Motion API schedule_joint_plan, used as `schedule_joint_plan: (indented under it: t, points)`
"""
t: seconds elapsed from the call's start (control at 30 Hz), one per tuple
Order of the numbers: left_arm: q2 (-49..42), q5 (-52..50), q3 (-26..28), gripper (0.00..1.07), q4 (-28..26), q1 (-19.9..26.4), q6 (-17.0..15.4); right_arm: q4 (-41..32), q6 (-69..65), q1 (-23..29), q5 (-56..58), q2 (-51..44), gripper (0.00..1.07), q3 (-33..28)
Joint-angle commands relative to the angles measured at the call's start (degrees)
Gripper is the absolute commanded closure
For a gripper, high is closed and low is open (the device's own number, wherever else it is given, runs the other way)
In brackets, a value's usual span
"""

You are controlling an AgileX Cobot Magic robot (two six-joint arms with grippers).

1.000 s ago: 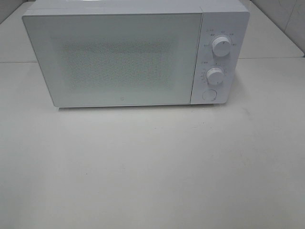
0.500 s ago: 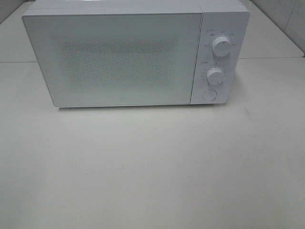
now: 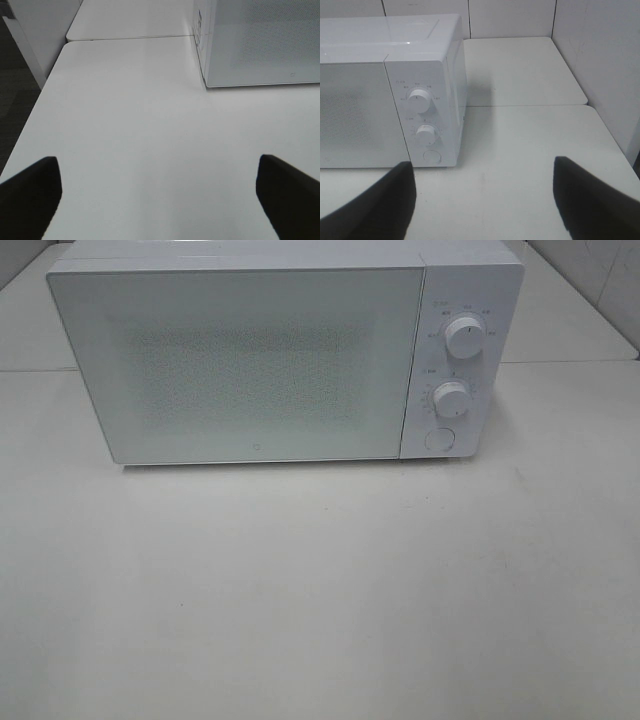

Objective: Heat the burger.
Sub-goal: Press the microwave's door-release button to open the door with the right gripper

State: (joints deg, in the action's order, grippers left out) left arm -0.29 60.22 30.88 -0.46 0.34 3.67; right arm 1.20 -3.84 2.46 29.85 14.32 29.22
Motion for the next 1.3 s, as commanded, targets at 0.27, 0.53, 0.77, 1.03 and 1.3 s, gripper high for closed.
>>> schedule_joint_plan:
  t: [0.27,0.53,0.77,1.03,1.3]
  points:
    - [-0.9,-0.9,0.0,0.09,0.1,0.1,-0.2,0.3,0.2,-0.2,-10.4,12.1,0.39,0.2]
    - [-0.9,-0.9,0.0,0.09,0.1,0.1,-0.2,0.6,0.2,-0.2,-21.1,25.1,0.39,0.2]
    - [-0.9,-0.9,0.0,0.09,0.1,0.1,-0.2,0.7,0.1,-0.2,-30.9,35.0,0.40,0.1]
    - [-0.9,-0.9,0.0,0.09,0.1,0.1,-0.2,0.7,-0.3,-0.1,-43.5,42.6,0.40,-3.4]
    - [-0.9,-0.9,0.0,0.09,0.1,0.1,-0.2,0.1,-0.5,1.3,-47.0,46.1,0.40,-4.8]
